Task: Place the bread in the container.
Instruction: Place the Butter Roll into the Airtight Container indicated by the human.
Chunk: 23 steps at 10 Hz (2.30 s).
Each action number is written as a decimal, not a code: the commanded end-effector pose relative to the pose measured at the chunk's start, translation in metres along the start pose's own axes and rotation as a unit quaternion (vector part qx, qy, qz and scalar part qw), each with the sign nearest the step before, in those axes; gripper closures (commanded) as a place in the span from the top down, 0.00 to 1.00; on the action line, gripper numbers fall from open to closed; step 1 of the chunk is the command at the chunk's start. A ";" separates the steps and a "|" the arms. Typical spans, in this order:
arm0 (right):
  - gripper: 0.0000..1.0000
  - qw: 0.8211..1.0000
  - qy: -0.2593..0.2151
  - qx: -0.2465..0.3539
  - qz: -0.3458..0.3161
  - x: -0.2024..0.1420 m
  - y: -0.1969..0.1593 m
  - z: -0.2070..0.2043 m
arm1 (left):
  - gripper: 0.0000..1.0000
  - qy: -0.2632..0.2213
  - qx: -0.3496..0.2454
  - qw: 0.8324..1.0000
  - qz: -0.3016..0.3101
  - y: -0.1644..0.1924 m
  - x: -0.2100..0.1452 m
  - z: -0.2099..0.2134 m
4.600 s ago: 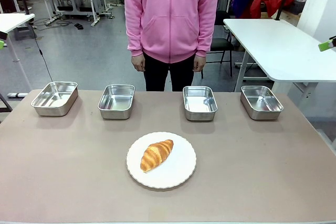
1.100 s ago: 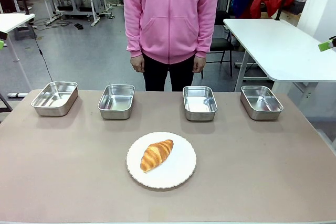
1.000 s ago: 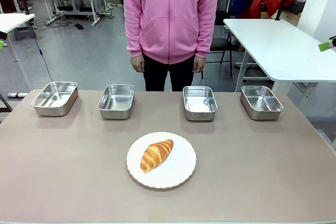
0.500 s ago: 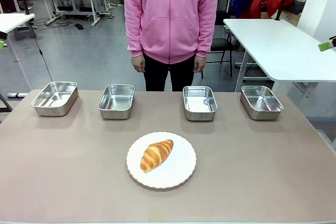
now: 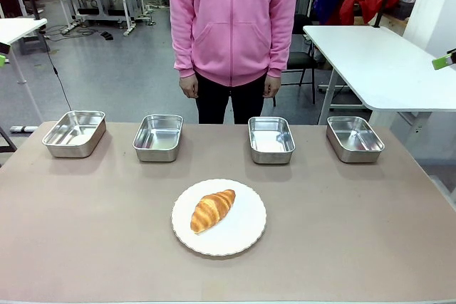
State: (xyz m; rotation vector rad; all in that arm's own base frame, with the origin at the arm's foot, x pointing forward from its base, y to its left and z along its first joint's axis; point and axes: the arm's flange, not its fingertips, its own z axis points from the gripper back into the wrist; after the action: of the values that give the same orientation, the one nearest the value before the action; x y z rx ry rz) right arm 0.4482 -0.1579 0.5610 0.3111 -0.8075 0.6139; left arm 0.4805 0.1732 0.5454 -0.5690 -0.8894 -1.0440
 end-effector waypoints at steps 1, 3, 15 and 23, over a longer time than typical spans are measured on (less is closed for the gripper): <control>1.00 1.000 -0.005 0.003 0.000 0.001 0.000 0.000 | 1.00 0.002 -0.001 1.000 -0.002 0.000 0.002 0.001; 1.00 1.000 -0.005 0.003 0.000 0.001 0.000 0.000 | 1.00 0.002 -0.001 1.000 -0.002 0.000 0.002 0.001; 1.00 1.000 -0.005 0.003 0.000 0.001 0.000 0.000 | 1.00 0.002 -0.001 1.000 -0.002 0.000 0.002 0.001; 1.00 1.000 -0.005 0.003 0.000 0.001 0.000 0.000 | 1.00 0.002 -0.001 1.000 -0.002 0.000 0.002 0.001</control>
State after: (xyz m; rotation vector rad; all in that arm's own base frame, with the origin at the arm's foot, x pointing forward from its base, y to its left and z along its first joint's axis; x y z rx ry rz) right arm 0.4482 -0.1579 0.5610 0.3111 -0.8075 0.6138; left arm 0.4805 0.1732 0.5454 -0.5690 -0.8894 -1.0440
